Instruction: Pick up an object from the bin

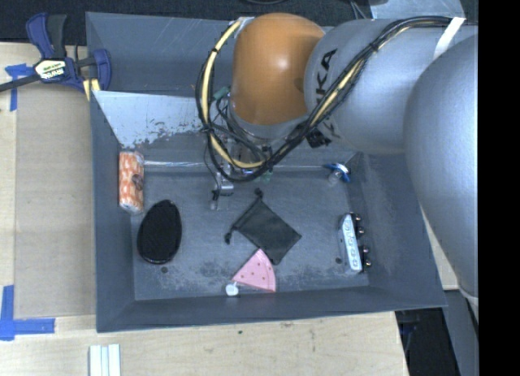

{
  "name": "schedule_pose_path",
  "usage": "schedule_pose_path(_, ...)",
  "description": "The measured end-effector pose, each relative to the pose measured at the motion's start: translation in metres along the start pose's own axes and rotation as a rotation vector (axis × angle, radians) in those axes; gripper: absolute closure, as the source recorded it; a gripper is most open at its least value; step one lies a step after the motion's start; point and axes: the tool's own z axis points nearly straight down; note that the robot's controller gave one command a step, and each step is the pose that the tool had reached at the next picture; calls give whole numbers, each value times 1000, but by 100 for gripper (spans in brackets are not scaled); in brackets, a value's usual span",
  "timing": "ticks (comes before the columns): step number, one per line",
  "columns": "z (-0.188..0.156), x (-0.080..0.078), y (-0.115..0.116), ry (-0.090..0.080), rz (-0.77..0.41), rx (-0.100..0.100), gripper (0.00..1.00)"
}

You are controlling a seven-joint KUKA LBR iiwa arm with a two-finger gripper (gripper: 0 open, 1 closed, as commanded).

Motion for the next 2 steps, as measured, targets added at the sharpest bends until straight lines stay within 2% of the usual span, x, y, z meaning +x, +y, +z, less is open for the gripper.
schedule_pose_path(1, -5, -2, -1, -8, 3, -1, 0)
schedule_pose_path(2, 73, -2, -43, -8, -33, -1, 0)
